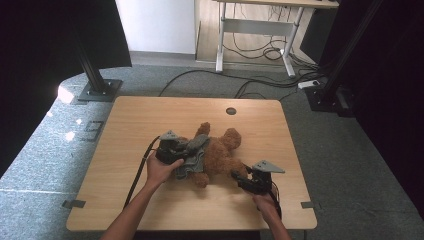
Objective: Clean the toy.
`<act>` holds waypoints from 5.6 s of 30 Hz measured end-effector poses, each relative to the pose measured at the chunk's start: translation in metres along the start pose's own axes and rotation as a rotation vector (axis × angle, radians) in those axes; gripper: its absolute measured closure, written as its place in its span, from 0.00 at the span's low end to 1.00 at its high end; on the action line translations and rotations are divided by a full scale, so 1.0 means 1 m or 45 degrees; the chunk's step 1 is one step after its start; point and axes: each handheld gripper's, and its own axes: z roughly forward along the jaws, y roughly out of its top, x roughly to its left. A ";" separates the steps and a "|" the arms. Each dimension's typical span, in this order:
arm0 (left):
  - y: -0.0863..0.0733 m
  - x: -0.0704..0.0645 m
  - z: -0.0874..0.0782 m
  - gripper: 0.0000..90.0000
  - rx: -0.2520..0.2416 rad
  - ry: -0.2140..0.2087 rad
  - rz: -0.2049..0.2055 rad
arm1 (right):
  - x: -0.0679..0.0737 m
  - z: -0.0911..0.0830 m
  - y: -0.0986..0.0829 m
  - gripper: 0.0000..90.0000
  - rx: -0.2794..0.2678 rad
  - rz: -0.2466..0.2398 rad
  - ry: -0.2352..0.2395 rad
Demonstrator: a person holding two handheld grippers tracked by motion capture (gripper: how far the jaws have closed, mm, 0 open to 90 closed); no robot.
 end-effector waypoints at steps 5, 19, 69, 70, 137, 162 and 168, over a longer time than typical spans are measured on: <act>-0.002 0.000 0.000 0.81 -0.009 -0.004 -0.004 | -0.011 -0.006 0.026 0.31 -0.054 0.046 0.054; -0.014 -0.009 -0.005 0.81 -0.016 -0.010 0.014 | -0.016 0.043 0.019 0.44 0.111 0.122 0.167; 0.014 -0.033 0.010 0.80 -0.036 -0.052 -0.045 | 0.030 0.055 -0.009 0.72 0.256 -0.223 0.146; 0.012 -0.025 0.002 0.80 -0.037 -0.010 -0.058 | 0.031 0.055 -0.009 0.72 0.260 -0.229 0.146; -0.037 0.022 -0.067 0.81 -0.181 -0.045 -0.115 | 0.028 0.054 -0.008 0.72 0.188 -0.162 0.211; -0.041 0.055 -0.116 0.81 -0.306 0.038 -0.272 | 0.021 0.052 -0.009 0.72 0.189 -0.158 0.209; -0.005 0.035 -0.095 0.81 -0.299 -0.030 -0.195 | 0.021 0.053 -0.009 0.72 0.192 -0.162 0.213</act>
